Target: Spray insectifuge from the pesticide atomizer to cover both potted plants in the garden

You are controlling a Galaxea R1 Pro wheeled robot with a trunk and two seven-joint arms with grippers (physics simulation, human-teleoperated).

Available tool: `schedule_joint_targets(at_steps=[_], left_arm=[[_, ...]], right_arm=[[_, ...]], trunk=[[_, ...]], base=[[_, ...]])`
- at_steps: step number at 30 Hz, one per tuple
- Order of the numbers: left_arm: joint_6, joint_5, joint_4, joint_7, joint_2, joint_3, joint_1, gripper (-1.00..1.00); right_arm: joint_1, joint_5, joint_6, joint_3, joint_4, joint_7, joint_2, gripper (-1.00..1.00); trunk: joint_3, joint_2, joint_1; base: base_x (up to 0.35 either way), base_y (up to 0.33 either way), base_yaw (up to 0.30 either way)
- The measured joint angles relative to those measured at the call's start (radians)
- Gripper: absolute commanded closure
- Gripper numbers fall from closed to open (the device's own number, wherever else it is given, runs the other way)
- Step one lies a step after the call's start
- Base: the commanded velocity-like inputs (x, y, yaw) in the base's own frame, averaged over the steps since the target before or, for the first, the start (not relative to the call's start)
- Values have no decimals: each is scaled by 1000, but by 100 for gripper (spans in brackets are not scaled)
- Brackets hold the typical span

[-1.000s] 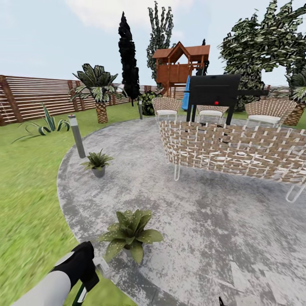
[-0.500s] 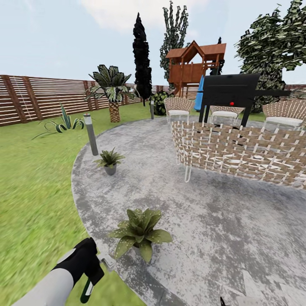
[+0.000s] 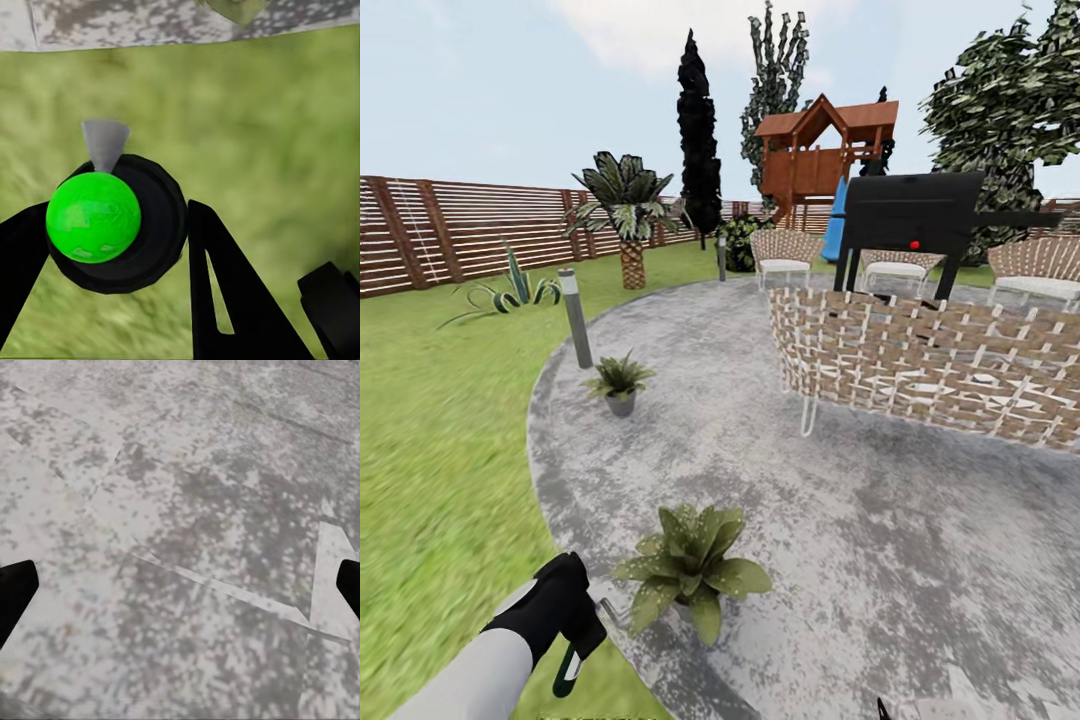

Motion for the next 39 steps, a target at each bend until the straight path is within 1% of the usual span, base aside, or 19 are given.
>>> schedule_joint_targets(at_steps=[3, 7, 18, 23, 28, 35, 39], left_arm=[[0, 0, 1, 0, 0, 0, 0, 100], [0, 0, 1, 0, -1, 0, 0, 100], [-1, -1, 1, 0, -2, 0, 0, 100], [-1, 0, 0, 0, -1, 0, 0, 100], [-1, 0, -1, 0, -1, 0, 0, 100], [-1, 0, -1, 0, -1, 0, 0, 100], [0, 0, 0, 0, -2, 0, 0, 100]], right_arm=[[0, 0, 0, 0, 0, 0, 0, -100], [0, 0, 0, 0, 0, 0, 0, -100], [0, 0, 1, 0, 0, 0, 0, -100], [0, 0, 1, 0, 0, 0, 0, -100], [0, 0, 1, 0, 0, 0, 0, -100], [0, 0, 1, 0, 0, 0, 0, -100], [0, 0, 1, 0, 0, 0, 0, -100]], trunk=[[0, 0, 0], [0, 0, 0], [0, 0, 0], [0, 0, 0], [0, 0, 0], [0, 0, 0], [0, 0, 0]], base=[[1, 0, 237], [32, -52, 35], [90, -233, 10], [-7, -240, 221], [-118, -220, 274], [7, -204, 270], [36, -94, 63]])
